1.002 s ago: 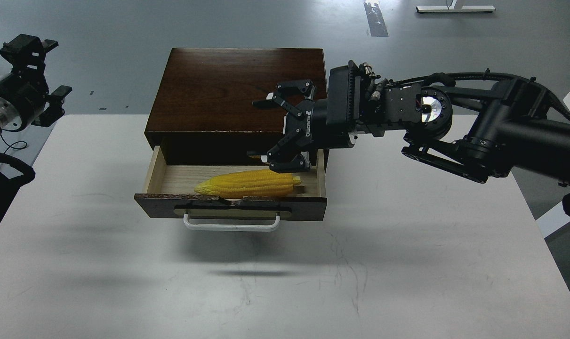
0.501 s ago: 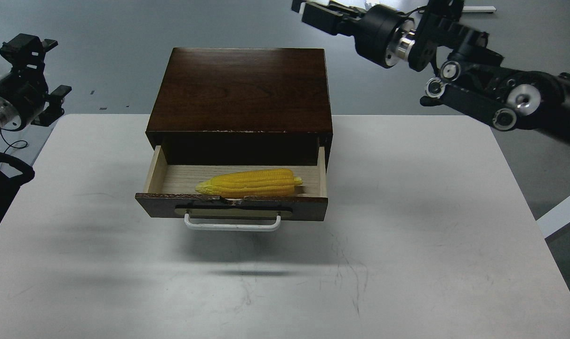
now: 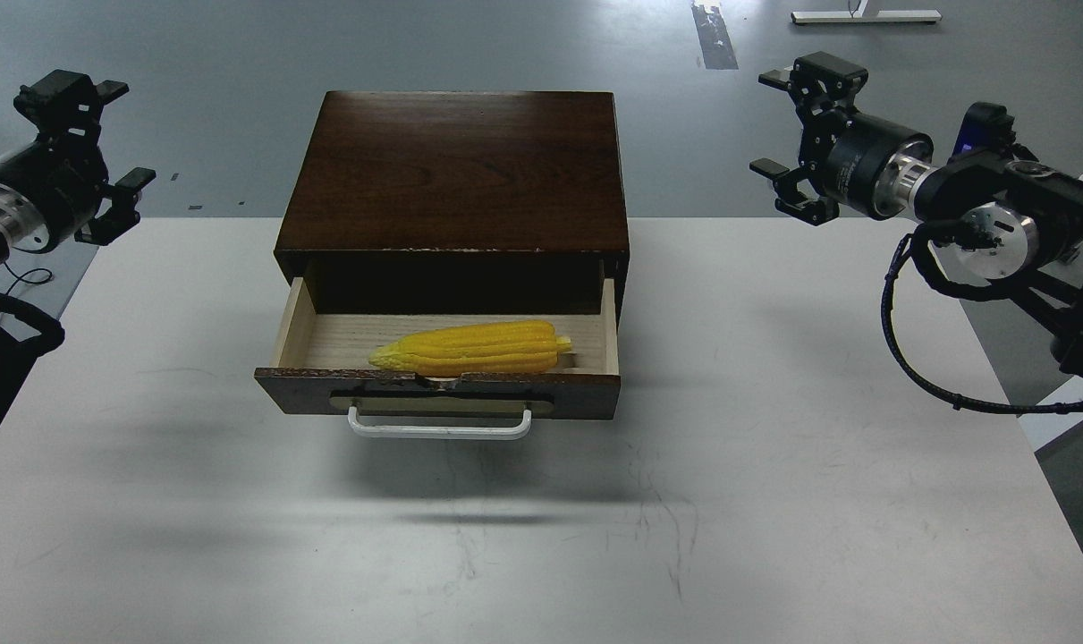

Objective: Put corn in drawer with both arms

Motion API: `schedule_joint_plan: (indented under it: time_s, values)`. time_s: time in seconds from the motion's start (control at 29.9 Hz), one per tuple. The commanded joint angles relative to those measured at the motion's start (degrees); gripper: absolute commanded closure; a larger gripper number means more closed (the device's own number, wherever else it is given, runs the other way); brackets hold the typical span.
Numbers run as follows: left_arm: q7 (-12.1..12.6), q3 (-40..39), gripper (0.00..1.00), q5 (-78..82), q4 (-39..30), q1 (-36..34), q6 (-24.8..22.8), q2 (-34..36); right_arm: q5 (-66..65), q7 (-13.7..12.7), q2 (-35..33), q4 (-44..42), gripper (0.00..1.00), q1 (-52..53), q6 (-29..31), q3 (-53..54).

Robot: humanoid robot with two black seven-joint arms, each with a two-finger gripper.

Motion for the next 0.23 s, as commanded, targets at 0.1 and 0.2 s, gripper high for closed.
schedule_joint_plan:
  time_s: [0.1, 0.2]
  values:
    - [0.2, 0.03, 0.01, -0.01, 0.07, 0.18, -0.27, -0.39, 1.75, -1.53, 1.04, -0.59, 0.0, -3.24, -3.68, 1.81]
    - [0.2, 0.11, 0.01, -0.18, 0.07, 0.27, -0.53, -0.66, 1.49, -1.45, 2.8, -0.25, 0.0, -4.47, -3.51, 1.19]
